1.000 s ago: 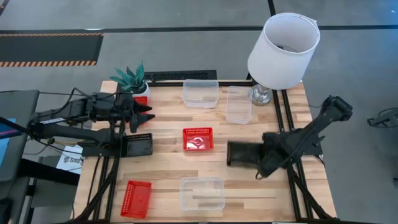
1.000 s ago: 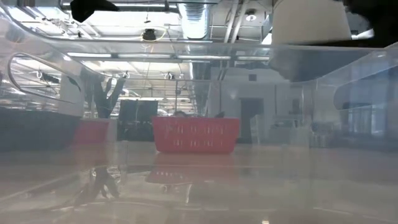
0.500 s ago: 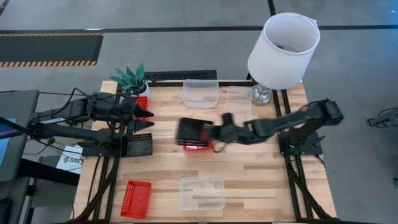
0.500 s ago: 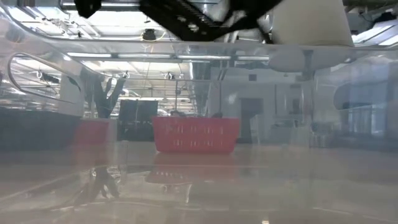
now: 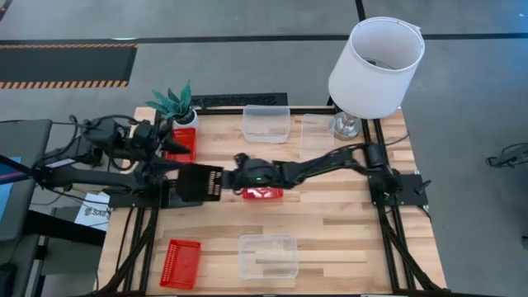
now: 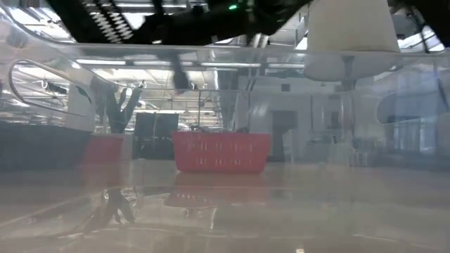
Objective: Stack baskets by color
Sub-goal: Stack the right black bin on the left black bin
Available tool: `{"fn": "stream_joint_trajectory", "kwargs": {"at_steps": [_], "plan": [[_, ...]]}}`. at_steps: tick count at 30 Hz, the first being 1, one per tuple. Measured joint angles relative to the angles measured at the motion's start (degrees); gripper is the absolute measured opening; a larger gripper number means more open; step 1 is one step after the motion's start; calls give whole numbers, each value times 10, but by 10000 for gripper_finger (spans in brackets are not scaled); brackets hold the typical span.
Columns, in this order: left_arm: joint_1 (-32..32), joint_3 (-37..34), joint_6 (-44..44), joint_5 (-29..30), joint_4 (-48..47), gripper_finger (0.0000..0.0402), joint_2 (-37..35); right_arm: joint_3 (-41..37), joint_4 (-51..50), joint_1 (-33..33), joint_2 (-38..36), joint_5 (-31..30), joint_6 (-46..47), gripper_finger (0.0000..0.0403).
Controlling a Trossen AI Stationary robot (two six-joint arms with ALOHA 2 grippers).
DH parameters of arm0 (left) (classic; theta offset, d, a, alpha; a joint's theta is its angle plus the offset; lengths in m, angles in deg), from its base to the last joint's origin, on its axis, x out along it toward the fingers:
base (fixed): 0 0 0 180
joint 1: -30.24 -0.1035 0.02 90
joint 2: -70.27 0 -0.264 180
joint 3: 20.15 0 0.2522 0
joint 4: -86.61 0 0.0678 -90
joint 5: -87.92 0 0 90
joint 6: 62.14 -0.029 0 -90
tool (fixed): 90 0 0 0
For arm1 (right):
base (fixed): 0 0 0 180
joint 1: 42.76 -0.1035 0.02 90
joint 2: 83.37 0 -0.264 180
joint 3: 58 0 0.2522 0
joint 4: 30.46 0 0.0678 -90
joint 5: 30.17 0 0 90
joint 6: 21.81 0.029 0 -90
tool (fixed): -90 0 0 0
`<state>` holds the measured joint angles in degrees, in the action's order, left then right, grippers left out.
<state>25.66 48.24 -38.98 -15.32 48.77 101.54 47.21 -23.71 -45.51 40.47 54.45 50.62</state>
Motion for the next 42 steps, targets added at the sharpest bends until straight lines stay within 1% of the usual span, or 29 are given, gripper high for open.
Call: {"fn": "stream_joint_trajectory", "kwargs": {"at_steps": [4, 8, 12, 17, 21, 30, 36, 42], "plan": [[0, 0, 1, 2, -1, 233, -7, 103, -41, 11, 67, 45, -10, 5], [0, 0, 5, 2, -10, 233, -8, 184, -66, 19, 124, 78, -23, 5], [0, 0, 5, 2, -11, 233, -8, 247, -90, 25, 172, 100, -24, 5], [0, 0, 5, 4, -11, 233, -8, 303, -142, 29, 215, 112, -11, 5], [0, 0, 5, 4, -11, 233, -8, 320, -166, 33, 233, 116, -4, 5], [0, 0, 6, 18, -35, 233, -8, 321, -214, 38, 236, 122, 20, 5], [0, 0, 6, 19, -36, 233, -8, 321, -229, 40, 236, 122, 55, 11], [0, 0, 4, 19, -36, 233, -8, 321, -235, 40, 236, 122, 57, 9]]}}
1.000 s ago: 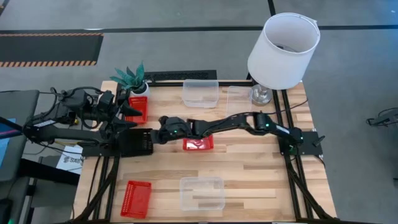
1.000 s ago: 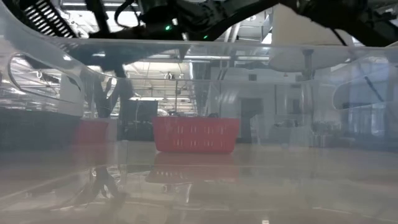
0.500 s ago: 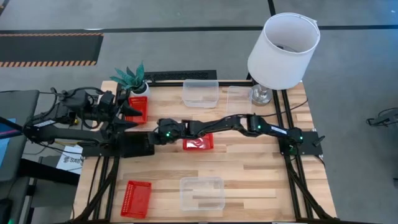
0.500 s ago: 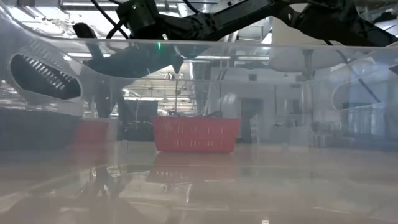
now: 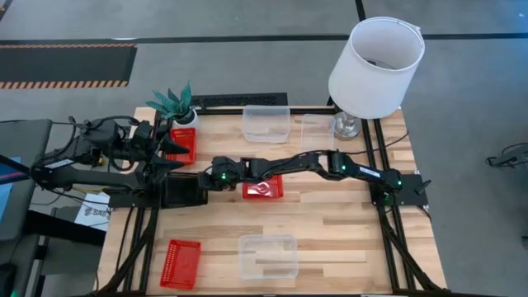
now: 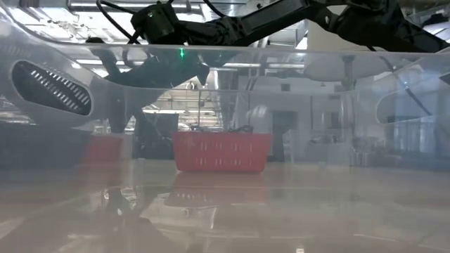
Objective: Stack baskets by color
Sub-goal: Stack the right black bin on the left black bin
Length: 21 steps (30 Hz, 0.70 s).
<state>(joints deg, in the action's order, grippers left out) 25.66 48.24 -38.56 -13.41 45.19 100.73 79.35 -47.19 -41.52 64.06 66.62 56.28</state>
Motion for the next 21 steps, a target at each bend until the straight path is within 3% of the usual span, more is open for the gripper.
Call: {"fn": "stream_joint_trajectory", "kwargs": {"at_steps": [10, 21], "plan": [[0, 0, -2, 0, 1, 233, 0, 0, 0, 0, 0, -1, 0, 54], [0, 0, -2, 0, 1, 233, 0, 0, 0, 0, 0, -6, 15, 61]]}}
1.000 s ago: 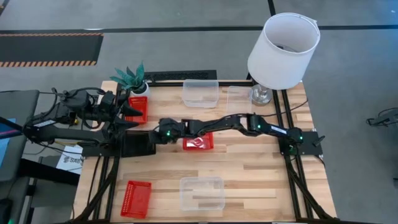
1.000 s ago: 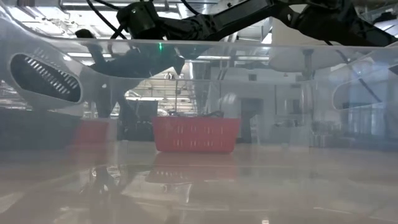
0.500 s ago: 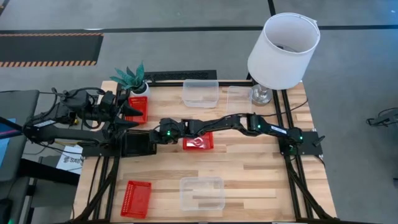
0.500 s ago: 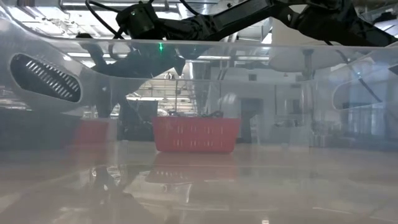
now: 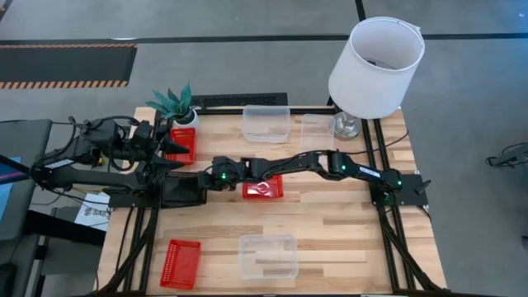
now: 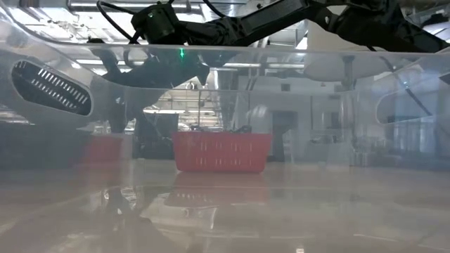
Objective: Stack baskets by color
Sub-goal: Stack the right black bin on the left black bin
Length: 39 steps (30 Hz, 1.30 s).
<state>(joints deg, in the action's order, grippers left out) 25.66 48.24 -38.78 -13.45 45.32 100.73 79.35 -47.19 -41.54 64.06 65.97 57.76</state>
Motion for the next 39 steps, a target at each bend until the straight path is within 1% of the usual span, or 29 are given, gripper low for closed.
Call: {"fn": "stream_joint_trajectory", "kwargs": {"at_steps": [5, 8, 11, 18, 21, 23, 27, 32, 36, 39], "plan": [[0, 0, 0, 0, 0, 233, 0, 0, 8, 0, 0, -1, -3, 65], [0, 0, 0, 0, 0, 233, 0, 0, 26, 0, 0, -2, -4, 82], [0, 0, 2, 0, 0, 233, 0, 0, 28, 0, -1, -2, -5, 112], [0, 0, 8, -1, 0, 233, 0, 0, 28, 0, -1, -2, -5, 204], [0, 0, 10, -1, 0, 233, 0, 0, 28, 0, -1, -1, -5, 233], [0, 0, 11, -1, 0, 233, 0, 0, 29, 0, -1, -1, -5, 245], [0, 0, 11, -1, 0, 233, 0, 0, 42, 0, -1, 0, -5, 249], [0, 0, 11, -1, 0, 233, 0, 0, 56, -1, -1, 0, -6, 243], [0, 0, 11, -1, -1, 233, 0, 0, 55, -2, -1, 0, -18, 229], [0, 0, 11, -1, -1, 233, 0, 0, 53, -2, -1, -1, -19, 208]]}}
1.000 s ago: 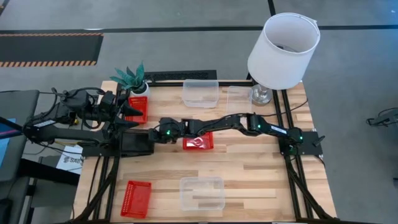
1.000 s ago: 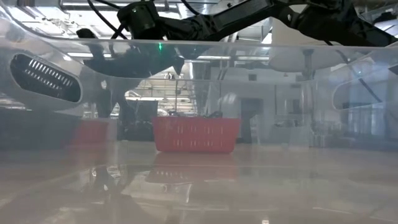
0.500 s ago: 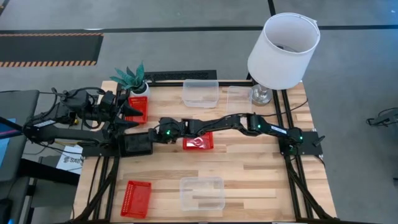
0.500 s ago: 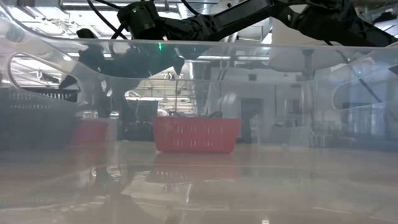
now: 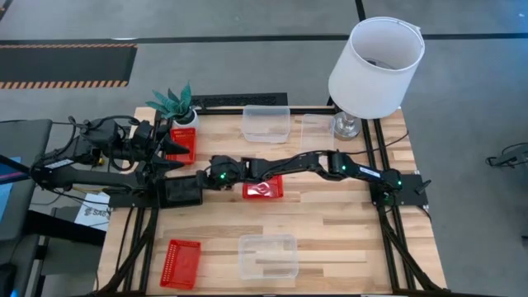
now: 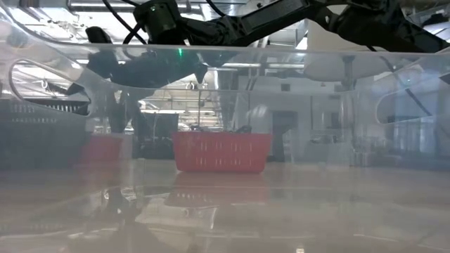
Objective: Stack baskets by color
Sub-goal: Stack the right black bin on the left black bin
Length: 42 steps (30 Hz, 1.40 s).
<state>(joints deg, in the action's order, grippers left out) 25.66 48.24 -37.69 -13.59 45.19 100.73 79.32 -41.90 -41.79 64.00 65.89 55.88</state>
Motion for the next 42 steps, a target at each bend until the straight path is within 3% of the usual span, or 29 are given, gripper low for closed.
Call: {"fn": "stream_joint_trajectory", "kwargs": {"at_steps": [16, 30, 42], "plan": [[0, 0, 3, 1, 0, 233, 0, 0, -1, -2, 0, -1, 3, 10], [0, 0, 4, 1, 0, 233, 0, 0, -2, -18, 0, -1, 16, 18], [0, 0, 3, 1, 0, 233, 0, 0, -14, -16, 0, -3, 33, 84]]}}
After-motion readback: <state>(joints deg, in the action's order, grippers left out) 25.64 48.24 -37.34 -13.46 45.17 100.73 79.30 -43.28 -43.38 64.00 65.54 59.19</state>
